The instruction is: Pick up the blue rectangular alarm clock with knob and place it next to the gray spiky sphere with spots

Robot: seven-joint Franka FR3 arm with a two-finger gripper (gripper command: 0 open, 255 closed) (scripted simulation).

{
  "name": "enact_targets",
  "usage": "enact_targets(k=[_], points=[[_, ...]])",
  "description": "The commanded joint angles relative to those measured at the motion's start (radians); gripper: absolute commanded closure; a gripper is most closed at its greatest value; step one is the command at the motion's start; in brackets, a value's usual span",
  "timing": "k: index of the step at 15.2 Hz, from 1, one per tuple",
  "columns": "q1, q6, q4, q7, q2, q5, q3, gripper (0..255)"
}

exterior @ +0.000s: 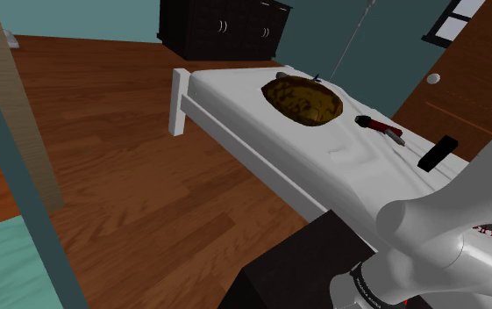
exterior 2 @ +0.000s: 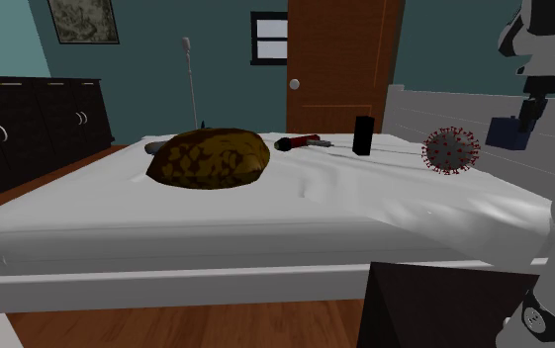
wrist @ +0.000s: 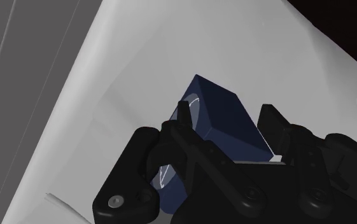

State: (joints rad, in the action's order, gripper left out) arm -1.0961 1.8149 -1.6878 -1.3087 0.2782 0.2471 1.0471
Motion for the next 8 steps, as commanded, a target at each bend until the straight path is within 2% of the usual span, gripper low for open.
enact_targets(k=[1, 8], points=[[0.005, 0.026, -0.026, 0.001, 0.0, 0.002, -0.002, 255], [0.0, 0.111, -0.098, -0.018, 0.025, 0.029, -0.016, 255]])
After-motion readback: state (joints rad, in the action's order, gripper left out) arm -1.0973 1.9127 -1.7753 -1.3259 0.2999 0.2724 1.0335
